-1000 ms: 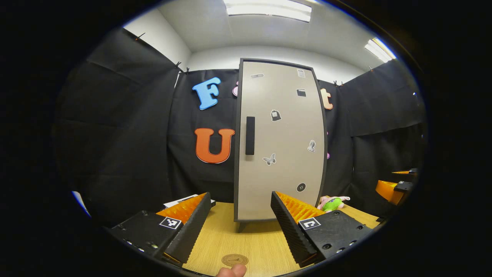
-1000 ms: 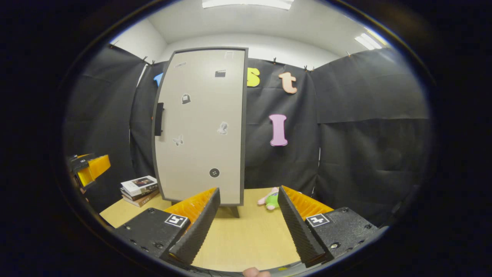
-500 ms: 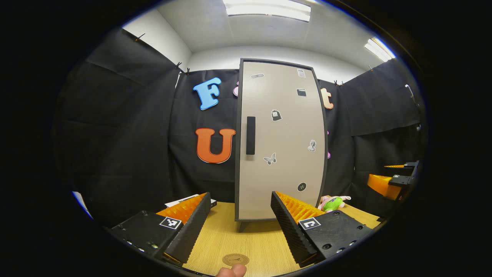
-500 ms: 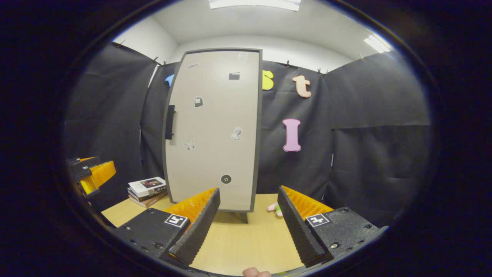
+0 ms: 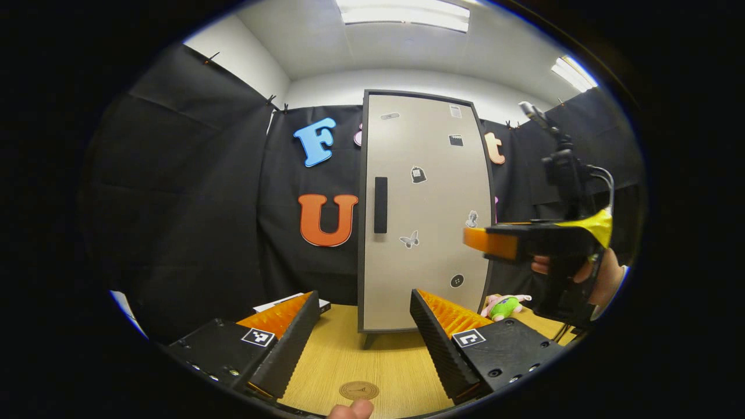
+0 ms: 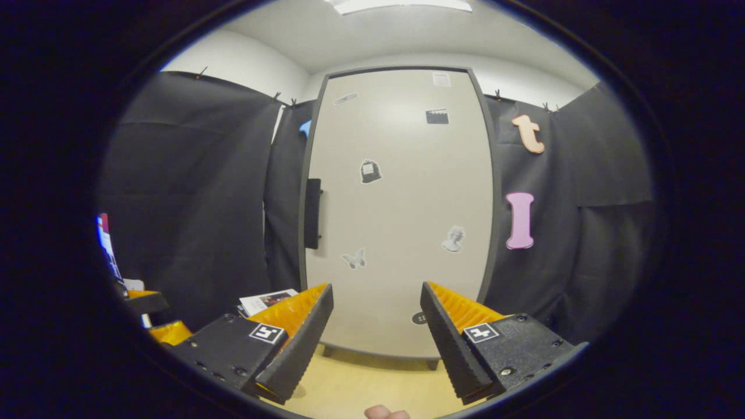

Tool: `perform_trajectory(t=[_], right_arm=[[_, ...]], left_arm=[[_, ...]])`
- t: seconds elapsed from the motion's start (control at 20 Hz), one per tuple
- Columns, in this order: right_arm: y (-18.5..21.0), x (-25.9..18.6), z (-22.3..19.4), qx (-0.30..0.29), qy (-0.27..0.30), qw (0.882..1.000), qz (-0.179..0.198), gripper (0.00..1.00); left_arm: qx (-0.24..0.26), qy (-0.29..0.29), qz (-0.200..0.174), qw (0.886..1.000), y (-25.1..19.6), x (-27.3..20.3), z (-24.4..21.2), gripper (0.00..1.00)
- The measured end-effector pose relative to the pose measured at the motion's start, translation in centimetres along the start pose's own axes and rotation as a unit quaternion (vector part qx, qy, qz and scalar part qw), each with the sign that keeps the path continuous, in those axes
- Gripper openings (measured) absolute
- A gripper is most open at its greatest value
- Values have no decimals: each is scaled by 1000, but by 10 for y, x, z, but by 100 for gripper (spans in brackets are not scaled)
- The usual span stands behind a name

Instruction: Open the cabinet door with the right hand, grasp the bottle in the cabinet with the left hand and place it on the coaster, then close the cabinet door with the right hand.

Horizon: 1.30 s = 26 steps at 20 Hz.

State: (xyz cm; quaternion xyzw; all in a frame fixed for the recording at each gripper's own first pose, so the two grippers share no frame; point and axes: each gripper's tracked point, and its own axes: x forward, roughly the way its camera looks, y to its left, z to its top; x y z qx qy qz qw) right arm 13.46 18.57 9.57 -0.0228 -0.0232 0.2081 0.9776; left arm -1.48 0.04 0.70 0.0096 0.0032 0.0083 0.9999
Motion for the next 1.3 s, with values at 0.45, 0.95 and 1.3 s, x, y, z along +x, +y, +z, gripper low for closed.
perform_trajectory(t=[0.45,0.95,1.3], right_arm=[[66,110,30,9,6,999,44,97],[106,178,36,-8,27,998,60,70],[109,188,35,-3,25,998,51,39]], left_arm=[[2,-3,-11,1000,-3,-6,0,95],[1,-3,-35,999,-14,-1,-2,95],[-7,1,-29,1000,-6,4,-7,95]])
